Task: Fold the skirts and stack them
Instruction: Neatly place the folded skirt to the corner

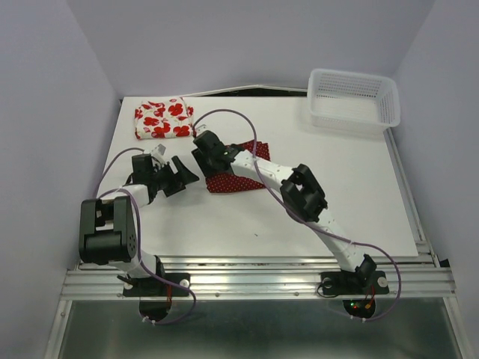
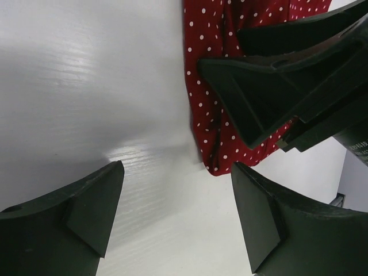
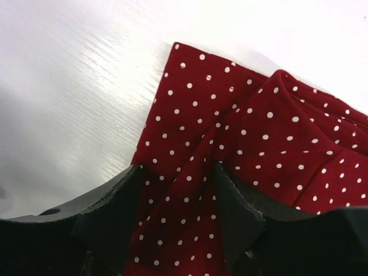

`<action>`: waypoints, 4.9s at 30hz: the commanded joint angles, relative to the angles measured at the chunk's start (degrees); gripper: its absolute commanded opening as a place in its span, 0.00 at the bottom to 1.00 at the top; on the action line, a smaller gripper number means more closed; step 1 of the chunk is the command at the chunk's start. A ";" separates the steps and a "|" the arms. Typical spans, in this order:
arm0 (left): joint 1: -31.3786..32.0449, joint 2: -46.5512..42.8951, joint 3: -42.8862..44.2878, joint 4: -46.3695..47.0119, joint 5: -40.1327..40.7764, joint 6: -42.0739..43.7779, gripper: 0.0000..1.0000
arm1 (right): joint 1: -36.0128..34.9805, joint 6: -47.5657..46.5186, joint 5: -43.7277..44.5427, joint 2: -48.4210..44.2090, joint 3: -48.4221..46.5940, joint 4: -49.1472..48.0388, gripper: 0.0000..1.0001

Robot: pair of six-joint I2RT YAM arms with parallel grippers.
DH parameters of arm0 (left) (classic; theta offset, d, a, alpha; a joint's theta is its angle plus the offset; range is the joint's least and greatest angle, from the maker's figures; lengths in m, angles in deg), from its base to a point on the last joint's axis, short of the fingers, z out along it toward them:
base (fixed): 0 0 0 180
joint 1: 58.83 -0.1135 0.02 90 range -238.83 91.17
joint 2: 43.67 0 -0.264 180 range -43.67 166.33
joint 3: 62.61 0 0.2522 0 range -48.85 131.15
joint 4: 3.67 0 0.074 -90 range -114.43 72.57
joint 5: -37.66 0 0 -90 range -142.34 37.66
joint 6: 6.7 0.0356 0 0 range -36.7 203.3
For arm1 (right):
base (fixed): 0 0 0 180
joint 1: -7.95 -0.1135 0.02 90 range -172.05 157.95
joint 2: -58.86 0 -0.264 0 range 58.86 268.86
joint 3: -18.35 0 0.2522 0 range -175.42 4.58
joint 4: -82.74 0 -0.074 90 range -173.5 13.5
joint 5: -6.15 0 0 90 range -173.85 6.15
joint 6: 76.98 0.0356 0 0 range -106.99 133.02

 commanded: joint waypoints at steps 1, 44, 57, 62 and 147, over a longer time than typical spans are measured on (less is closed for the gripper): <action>-0.36 -3.14 1.70 2.76 -1.15 -0.14 0.86 | 0.18 0.34 -2.29 -6.56 -0.99 -3.48 0.56; 7.28 8.70 1.78 11.45 1.23 -7.70 0.87 | 1.77 6.05 -4.58 -2.25 -4.41 -6.92 0.01; 11.94 10.99 -0.77 26.23 4.91 -14.65 0.89 | 3.35 11.50 -8.09 -6.83 -5.03 -6.65 0.01; 12.64 14.24 0.81 30.53 5.53 -15.35 0.89 | 3.87 11.68 -9.50 -7.80 -4.77 -6.57 0.01; -0.80 35.60 77.47 -16.05 16.35 37.56 0.00 | 19.43 5.26 -8.62 -19.13 5.69 -7.27 1.00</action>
